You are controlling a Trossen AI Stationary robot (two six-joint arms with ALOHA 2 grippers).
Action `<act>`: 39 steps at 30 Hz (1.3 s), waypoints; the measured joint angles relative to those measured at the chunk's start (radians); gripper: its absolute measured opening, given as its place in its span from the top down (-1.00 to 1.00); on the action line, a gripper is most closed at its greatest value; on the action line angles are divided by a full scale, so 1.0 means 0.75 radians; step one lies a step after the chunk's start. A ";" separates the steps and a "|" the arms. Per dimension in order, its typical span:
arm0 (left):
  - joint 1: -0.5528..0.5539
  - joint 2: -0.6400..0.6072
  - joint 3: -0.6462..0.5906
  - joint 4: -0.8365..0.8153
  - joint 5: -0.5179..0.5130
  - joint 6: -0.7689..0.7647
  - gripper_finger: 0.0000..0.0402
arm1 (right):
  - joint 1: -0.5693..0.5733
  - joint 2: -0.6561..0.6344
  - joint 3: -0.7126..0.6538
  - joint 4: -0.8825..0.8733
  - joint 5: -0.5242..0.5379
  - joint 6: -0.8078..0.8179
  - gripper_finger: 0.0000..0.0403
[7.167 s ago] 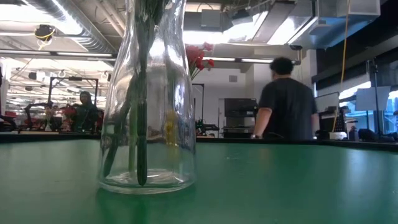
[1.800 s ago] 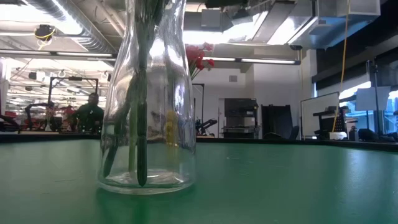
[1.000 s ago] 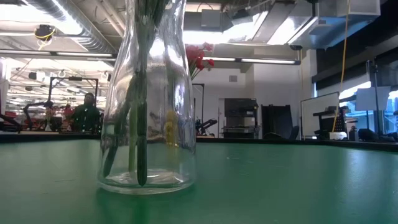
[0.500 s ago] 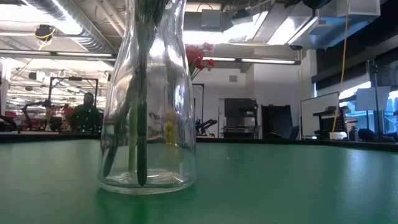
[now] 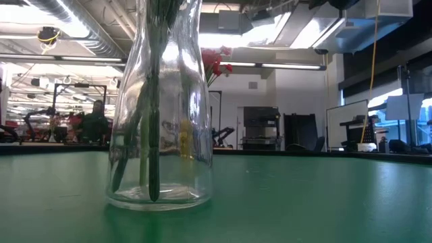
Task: Sort flowers into vase by color
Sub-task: Put the white tulip into the transparent vase
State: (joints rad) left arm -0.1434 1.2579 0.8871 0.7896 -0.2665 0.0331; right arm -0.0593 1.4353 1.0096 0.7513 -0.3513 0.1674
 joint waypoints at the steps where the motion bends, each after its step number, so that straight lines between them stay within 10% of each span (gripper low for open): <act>1: 0.004 0.000 0.000 0.003 -0.001 -0.004 0.22 | 0.000 0.000 0.000 -0.001 0.000 0.000 1.00; 18: 0.009 0.000 0.000 0.020 -0.059 -0.005 0.96 | -0.001 0.000 0.000 -0.028 0.010 0.013 0.96; 39: -0.258 -0.348 0.004 -0.505 -0.373 -0.052 1.00 | 0.001 -0.481 0.002 -0.704 0.121 -0.057 -0.22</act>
State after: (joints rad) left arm -0.3365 0.9967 0.8899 0.4109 -0.5462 -0.0061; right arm -0.0589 1.0747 1.0111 0.2236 -0.2606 0.1245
